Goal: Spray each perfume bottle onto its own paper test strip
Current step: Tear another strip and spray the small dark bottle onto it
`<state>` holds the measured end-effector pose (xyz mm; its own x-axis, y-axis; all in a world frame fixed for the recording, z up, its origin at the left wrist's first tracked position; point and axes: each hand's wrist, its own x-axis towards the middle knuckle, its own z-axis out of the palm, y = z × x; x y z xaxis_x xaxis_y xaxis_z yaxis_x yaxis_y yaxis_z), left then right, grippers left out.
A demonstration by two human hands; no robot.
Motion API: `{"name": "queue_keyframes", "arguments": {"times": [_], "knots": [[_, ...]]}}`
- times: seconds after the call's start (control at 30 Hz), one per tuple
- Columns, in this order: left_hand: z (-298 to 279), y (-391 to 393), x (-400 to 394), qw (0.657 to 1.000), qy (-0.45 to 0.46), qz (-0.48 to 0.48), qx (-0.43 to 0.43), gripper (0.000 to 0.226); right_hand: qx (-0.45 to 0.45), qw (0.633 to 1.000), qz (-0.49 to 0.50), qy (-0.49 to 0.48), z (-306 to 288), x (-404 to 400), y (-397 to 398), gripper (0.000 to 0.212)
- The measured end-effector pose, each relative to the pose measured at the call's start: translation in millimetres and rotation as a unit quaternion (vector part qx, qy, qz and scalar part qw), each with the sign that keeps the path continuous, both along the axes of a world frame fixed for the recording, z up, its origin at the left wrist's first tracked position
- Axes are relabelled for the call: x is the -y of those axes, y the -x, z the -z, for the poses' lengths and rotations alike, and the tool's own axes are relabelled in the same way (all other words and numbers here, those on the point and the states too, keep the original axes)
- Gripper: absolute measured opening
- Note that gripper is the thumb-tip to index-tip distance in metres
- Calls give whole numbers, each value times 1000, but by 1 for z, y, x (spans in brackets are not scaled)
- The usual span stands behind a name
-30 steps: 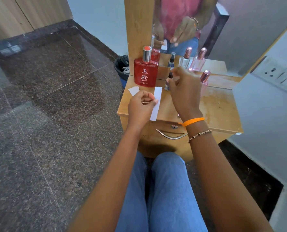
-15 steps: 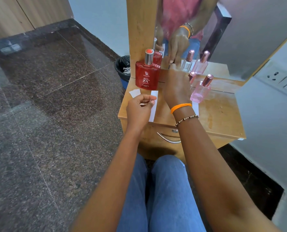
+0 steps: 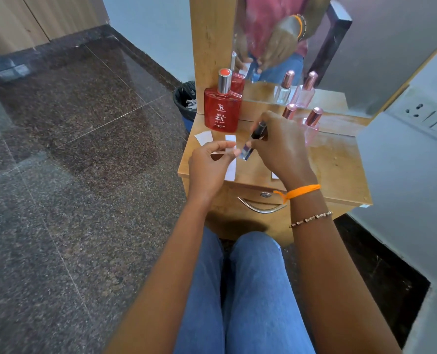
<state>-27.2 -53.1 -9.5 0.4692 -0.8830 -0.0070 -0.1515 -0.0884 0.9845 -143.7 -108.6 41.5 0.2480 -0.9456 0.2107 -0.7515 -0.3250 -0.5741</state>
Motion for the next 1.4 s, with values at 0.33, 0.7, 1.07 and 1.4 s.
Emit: {"name": "queue_keyframes", "arguments": {"times": [0.33, 0.7, 1.07, 1.4], "knots": [[-11, 21, -15, 995, 26, 75, 62, 17, 139, 977, -52, -151, -3, -20, 30, 13], [-11, 48, -16, 986, 35, 71, 144, 17, 314, 944, 44, -94, 4, -29, 46, 11], [-11, 53, -13, 977, 0, 142, 158, 24, 354, 922, -46, -150, 8, -24, 60, 16], [-10, 58, -16, 985, -9, 119, 128, 13, 380, 918, -9, -117, 16, -28, 53, 15]]}}
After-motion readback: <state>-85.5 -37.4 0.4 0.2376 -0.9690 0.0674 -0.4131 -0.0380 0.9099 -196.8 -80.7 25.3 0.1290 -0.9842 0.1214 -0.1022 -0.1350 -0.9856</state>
